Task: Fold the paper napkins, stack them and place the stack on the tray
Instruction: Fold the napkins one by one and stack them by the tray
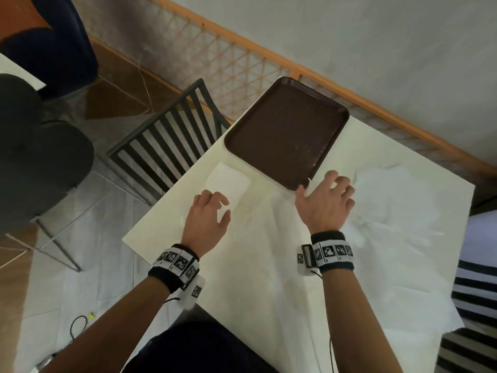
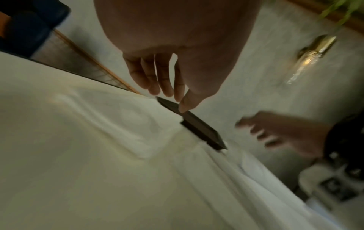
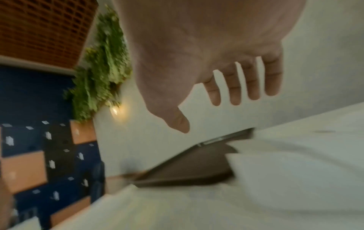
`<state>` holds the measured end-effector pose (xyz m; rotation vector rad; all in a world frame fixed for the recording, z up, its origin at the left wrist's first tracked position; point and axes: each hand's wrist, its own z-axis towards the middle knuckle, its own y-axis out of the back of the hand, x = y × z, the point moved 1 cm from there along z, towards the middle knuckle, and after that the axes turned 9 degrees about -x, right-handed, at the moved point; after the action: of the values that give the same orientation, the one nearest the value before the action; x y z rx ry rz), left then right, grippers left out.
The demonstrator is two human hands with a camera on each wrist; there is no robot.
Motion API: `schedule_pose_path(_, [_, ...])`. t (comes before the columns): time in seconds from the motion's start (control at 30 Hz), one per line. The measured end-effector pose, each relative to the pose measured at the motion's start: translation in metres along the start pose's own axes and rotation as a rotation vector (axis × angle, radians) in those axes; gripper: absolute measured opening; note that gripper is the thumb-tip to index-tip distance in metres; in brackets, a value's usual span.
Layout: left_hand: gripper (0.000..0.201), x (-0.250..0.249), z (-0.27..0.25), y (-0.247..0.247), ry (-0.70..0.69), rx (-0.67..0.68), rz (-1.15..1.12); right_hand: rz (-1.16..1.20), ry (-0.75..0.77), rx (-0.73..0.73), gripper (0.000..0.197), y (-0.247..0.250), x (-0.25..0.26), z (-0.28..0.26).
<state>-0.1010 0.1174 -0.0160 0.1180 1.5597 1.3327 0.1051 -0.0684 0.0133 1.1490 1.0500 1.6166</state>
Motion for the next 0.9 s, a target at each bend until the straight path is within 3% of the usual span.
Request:
schedule_pose_path(0.03, [0.021,-0.013,-0.002,-0.006,-0.016,0.031,-0.025,-0.048,-0.04,0.079,0.071,-0.001,-0.018,0.004])
schedule_pose_path(0.1, [0.019,-0.038,-0.006,-0.017,-0.056,0.083,-0.069,-0.048,-0.068,0.204,0.051,0.002,-0.046,0.013])
schedule_pose_path(0.2, [0.025,-0.074,-0.007,-0.03,-0.109,0.123,-0.151,0.046,-0.043,0.286,0.033,0.017,-0.069,0.02])
schedule_pose_path(0.33, [0.054,-0.117,-0.003,-0.041,-0.063,0.168,-0.311,0.176,0.184,0.231,0.026,0.057,-0.08,0.015])
schedule_pose_path(0.47, [0.089,-0.156,-0.001,-0.04,0.139,0.231,-0.517,0.381,0.412,0.232,0.03,0.095,-0.081,0.001])
schedule_pose_path(0.53, [0.081,-0.162,-0.001,-0.037,0.159,0.271,-0.533,0.536,0.46,0.225,0.026,0.109,-0.082,-0.001])
schedule_pose_path(0.6, [0.051,-0.159,0.0,-0.033,0.138,0.259,-0.476,0.679,0.403,0.171,0.015,0.123,-0.085,0.001])
schedule_pose_path(0.63, [0.037,-0.157,-0.001,-0.03,0.135,0.244,-0.473,0.74,0.343,0.176,0.019,0.125,-0.089,0.002])
schedule_pose_path(0.73, [0.02,-0.153,-0.006,-0.015,0.157,0.199,-0.6,0.857,0.065,0.417,0.067,0.109,-0.106,-0.001])
schedule_pose_path(0.77, [0.013,-0.153,-0.007,-0.009,0.136,0.191,-0.626,0.882,0.033,0.476,0.071,0.099,-0.111,-0.005])
schedule_pose_path(0.83, [0.01,-0.15,-0.01,0.003,0.057,0.189,-0.613,1.023,-0.001,0.517,0.053,0.084,-0.114,-0.016])
schedule_pose_path(0.9, [0.025,-0.143,-0.01,0.014,-0.033,0.178,-0.595,1.2,-0.035,0.448,0.025,0.081,-0.112,-0.026])
